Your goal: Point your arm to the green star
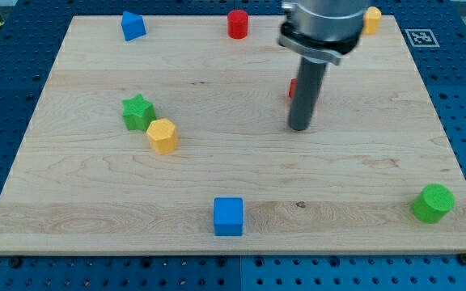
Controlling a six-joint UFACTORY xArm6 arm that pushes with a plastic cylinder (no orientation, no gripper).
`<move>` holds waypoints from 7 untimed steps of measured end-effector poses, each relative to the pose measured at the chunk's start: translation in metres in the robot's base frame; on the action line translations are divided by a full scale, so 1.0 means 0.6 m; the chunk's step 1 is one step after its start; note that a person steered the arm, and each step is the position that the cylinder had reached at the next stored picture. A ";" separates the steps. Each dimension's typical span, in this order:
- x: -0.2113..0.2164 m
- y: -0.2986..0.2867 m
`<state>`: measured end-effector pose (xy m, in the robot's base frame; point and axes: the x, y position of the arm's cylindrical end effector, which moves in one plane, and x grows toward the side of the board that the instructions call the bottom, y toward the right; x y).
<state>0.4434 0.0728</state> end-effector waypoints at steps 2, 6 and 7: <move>0.000 -0.011; -0.093 -0.369; -0.093 -0.450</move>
<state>0.3875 -0.1974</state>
